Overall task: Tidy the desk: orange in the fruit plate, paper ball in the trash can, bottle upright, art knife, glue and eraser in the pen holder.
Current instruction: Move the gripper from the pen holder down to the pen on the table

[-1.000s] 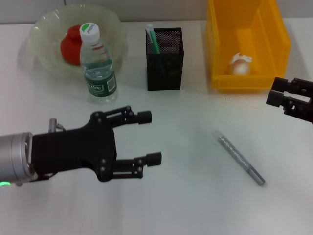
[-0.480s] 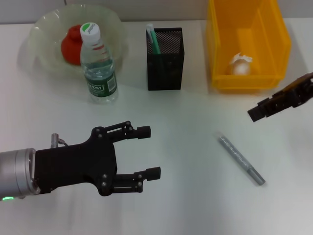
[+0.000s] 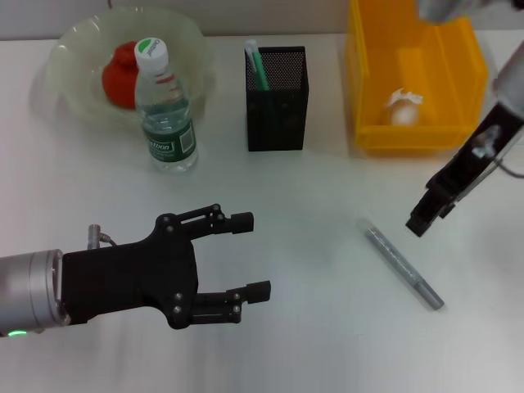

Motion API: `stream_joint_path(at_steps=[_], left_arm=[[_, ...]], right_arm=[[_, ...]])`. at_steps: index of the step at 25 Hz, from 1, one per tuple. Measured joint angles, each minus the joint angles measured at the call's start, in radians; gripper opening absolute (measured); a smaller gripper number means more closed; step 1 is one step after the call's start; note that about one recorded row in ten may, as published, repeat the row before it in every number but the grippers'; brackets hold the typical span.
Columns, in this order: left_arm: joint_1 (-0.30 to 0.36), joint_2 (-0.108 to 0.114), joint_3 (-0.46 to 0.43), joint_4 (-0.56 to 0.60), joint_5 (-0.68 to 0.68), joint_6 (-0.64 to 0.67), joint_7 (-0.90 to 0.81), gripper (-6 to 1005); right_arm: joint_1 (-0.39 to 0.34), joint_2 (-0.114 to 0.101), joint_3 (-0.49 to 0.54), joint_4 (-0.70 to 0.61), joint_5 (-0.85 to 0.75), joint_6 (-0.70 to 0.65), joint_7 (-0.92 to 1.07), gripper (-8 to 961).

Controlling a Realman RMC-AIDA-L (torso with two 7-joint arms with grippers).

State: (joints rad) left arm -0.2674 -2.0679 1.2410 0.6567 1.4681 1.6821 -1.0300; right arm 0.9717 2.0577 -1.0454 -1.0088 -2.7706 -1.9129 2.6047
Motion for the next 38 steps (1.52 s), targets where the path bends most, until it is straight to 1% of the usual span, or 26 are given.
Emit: stream_joint_path(at_steps=[1,2,6,7,11,20,26,31,38], left_arm=[[-0.003,0.0,0.0,-0.011,0.0,-0.002,0.015,813],[-0.003,0.0,0.0,-0.011,0.0,-0.002,0.015,813],[-0.01,0.0,0.0,-0.034,0.0,-0.003,0.046,813],[-0.01,0.0,0.0,-0.034,0.0,-0.003,0.046,813],[-0.013,-0.001,-0.002,-0.034,0.0,-0.003,0.048,813],[-0.017,-0.003,-0.001,-0.036,-0.002,-0.027,0.055,813],[-0.025,-0.003,0.0,-0.042,-0.003,-0.036,0.056,813],[-0.029,-0.003,-0.002,-0.045,-0.003,-0.044,0.056,813],[-0.03,-0.003,-0.002,-0.045,-0.003,-0.047,0.056,813]], right_arm=[[0.018,0.016,-0.038,0.04,-0.033,0.027,0.007,534],[0.018,0.016,-0.038,0.04,-0.033,0.027,0.007,527],[0.036,0.027,-0.112,0.116,-0.035,0.092,0.04,510],[0.036,0.027,-0.112,0.116,-0.035,0.092,0.04,509],[0.041,0.027,-0.128,0.184,-0.026,0.136,0.049,503],[0.052,0.029,-0.142,0.245,-0.006,0.199,0.045,480],[0.068,0.031,-0.182,0.3,-0.001,0.259,0.05,450],[0.063,0.032,-0.186,0.307,0.013,0.3,0.058,445],[0.057,0.032,-0.189,0.319,0.026,0.317,0.057,439]])
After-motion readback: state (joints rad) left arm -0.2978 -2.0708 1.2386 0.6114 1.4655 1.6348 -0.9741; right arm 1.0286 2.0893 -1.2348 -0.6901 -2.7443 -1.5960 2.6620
